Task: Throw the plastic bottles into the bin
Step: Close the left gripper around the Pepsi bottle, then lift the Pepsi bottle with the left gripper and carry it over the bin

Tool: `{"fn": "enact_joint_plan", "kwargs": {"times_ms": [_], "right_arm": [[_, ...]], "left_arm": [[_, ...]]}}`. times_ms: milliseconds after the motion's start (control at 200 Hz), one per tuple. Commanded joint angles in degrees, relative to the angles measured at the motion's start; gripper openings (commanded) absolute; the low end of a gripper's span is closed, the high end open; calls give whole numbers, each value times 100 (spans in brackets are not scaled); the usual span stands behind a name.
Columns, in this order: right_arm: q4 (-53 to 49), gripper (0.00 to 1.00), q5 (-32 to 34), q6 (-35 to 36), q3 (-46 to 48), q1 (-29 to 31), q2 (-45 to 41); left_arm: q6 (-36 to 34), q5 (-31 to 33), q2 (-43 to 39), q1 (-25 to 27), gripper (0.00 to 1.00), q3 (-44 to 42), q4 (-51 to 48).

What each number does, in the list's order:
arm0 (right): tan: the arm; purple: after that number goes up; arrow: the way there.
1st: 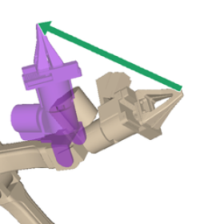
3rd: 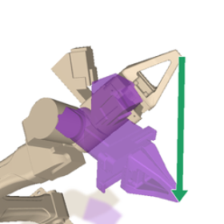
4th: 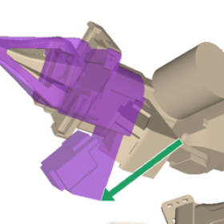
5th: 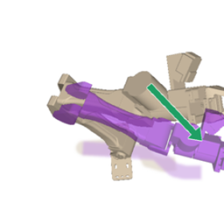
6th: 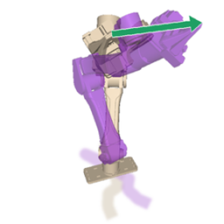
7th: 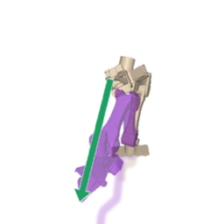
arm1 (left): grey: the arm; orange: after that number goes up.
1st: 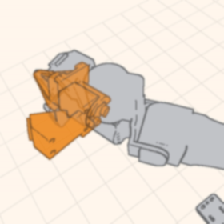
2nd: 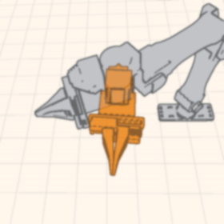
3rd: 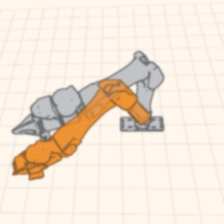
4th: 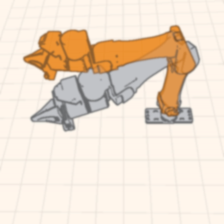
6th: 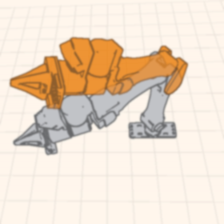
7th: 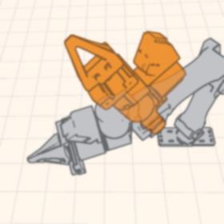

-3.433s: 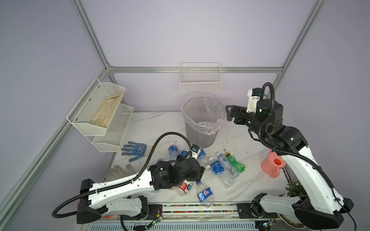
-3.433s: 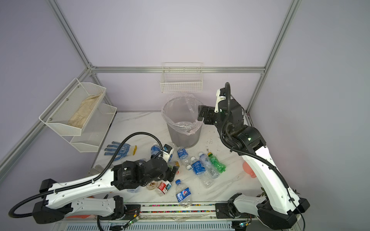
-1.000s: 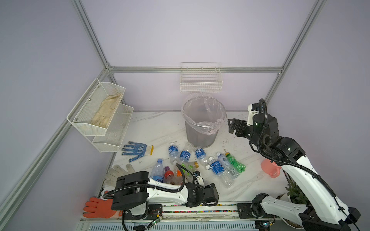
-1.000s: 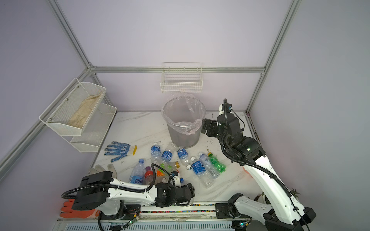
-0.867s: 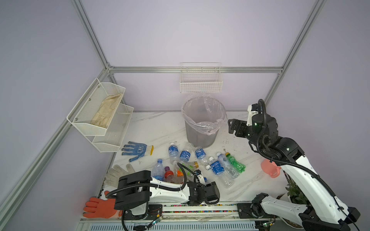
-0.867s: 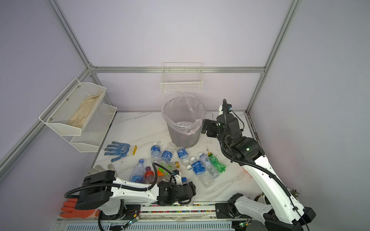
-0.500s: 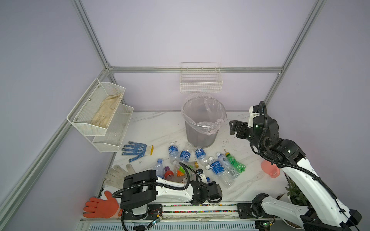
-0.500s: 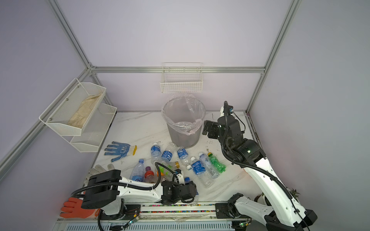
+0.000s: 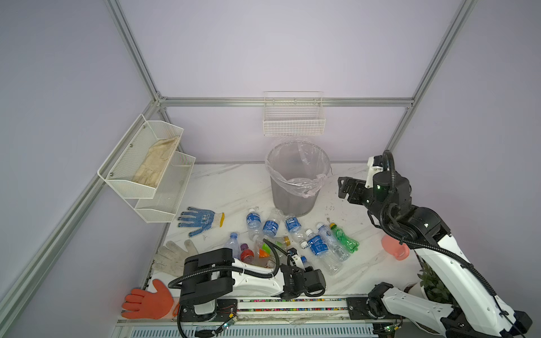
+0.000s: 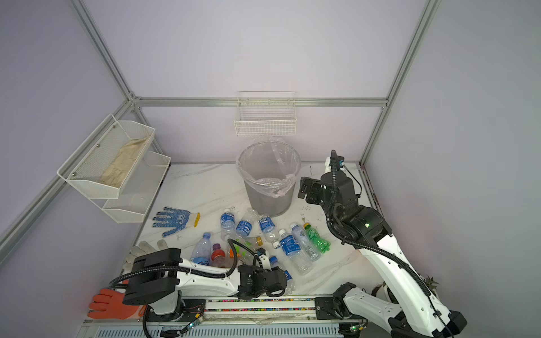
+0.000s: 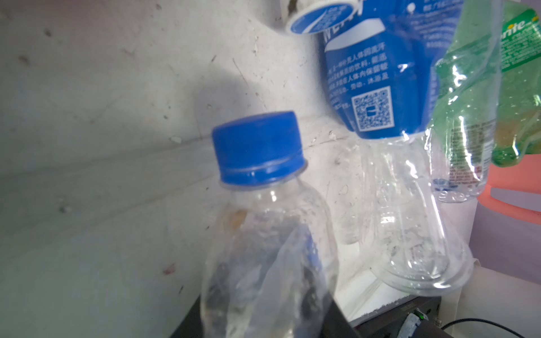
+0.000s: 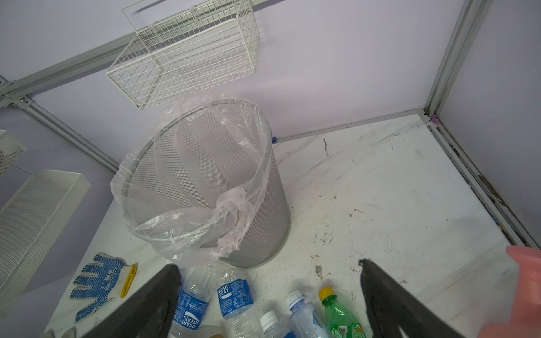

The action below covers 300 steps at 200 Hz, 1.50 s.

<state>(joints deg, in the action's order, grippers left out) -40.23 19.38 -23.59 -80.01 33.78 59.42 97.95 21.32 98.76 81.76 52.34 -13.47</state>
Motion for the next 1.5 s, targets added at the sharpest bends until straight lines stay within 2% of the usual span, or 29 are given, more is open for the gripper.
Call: {"fn": "enact_joint_plan", "kwargs": {"times_ms": [0,175,235,440,805,1170,1495], "right_arm": [[14,97,137,-51,47,-12,-109],[11,98,156,-85,91,-12,-183],[11,97,155,-99,112,-11,-204],[1,97,137,-143,193,-11,-323],[-41,97,49,-310,524,-11,-581],[-31,97,5,-448,870,-7,-755],[10,97,-108,-584,1289,-9,-869]], "left_arm": [[-51,-86,186,-38,33,-153,-612],[-286,94,56,-51,14,-18,-796],[-363,158,0,-54,10,46,-885],[-646,497,-319,-63,10,421,-1468],[-1546,1365,-1011,-54,10,1319,-2467],[-2538,1960,-1331,7,10,2124,-2820],[-3700,2606,-1722,10,10,2582,-2857]]}}
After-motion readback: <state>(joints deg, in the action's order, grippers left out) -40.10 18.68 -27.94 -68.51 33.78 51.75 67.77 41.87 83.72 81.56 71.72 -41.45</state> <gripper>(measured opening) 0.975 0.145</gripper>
